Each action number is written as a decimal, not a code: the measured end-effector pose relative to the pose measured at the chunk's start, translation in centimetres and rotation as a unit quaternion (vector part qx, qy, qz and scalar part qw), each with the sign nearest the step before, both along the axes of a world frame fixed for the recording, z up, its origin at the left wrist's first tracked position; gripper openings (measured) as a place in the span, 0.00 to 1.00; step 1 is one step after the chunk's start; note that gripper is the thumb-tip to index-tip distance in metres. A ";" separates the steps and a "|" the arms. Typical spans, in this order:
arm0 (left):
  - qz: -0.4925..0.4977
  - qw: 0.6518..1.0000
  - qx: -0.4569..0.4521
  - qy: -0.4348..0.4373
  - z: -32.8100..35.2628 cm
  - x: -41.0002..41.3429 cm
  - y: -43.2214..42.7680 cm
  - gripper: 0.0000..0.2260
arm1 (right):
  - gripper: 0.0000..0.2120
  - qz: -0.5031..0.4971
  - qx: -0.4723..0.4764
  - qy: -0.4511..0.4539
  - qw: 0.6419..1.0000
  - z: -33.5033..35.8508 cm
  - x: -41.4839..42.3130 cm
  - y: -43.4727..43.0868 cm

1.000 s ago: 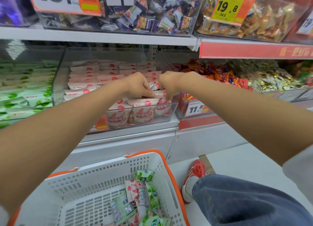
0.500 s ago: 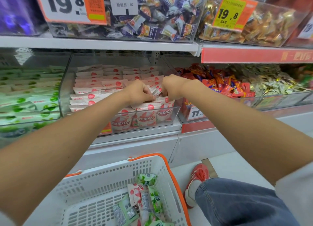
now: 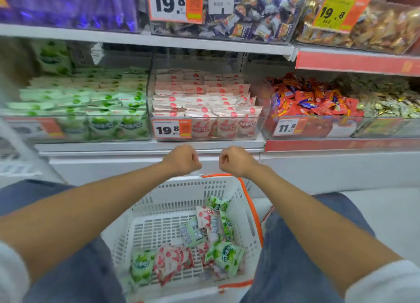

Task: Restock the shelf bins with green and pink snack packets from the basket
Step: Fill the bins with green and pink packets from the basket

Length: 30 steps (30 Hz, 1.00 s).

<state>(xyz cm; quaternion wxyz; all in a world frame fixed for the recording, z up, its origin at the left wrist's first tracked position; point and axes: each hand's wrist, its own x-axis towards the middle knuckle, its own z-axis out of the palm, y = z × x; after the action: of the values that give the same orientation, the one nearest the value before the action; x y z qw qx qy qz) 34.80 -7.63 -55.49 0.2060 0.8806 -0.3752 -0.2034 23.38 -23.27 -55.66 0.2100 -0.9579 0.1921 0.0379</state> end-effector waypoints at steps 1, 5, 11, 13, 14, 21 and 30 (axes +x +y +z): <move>0.004 0.999 0.033 0.019 -1.8 -0.2 1.5 0.10 | 0.09 0.009 0.010 0.036 0.999 -2.1 -0.2 1.1; 0.003 0.991 0.115 0.068 -8.6 -0.2 6.6 0.14 | 0.09 0.018 0.043 0.143 0.989 -11.5 -0.9 4.3; 0.021 0.978 0.174 0.111 -17.1 1.4 9.6 0.17 | 0.12 0.050 0.025 0.289 0.956 -21.5 -0.9 5.8; 0.030 0.974 0.186 0.129 -18.9 1.5 9.3 0.12 | 0.18 0.074 0.005 0.300 0.951 -23.6 0.2 6.0; 0.036 0.973 0.184 0.138 -19.8 1.6 9.3 0.10 | 0.20 0.079 -0.004 0.302 0.950 -24.6 0.8 6.0; 0.060 0.957 0.221 0.176 -23.5 1.4 10.3 0.10 | 0.27 0.273 -0.173 0.332 0.886 -29.1 4.3 5.9; 0.070 0.956 0.187 0.214 -22.4 0.4 9.0 0.08 | 0.10 0.391 -0.334 0.256 0.819 -26.6 5.7 5.0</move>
<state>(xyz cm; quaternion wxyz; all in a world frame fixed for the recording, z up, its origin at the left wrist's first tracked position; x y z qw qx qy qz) 35.23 1.35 -77.84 0.1266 0.8632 -0.2146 -0.4391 29.13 -18.30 -82.28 -0.2117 -0.9199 -0.1504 0.2938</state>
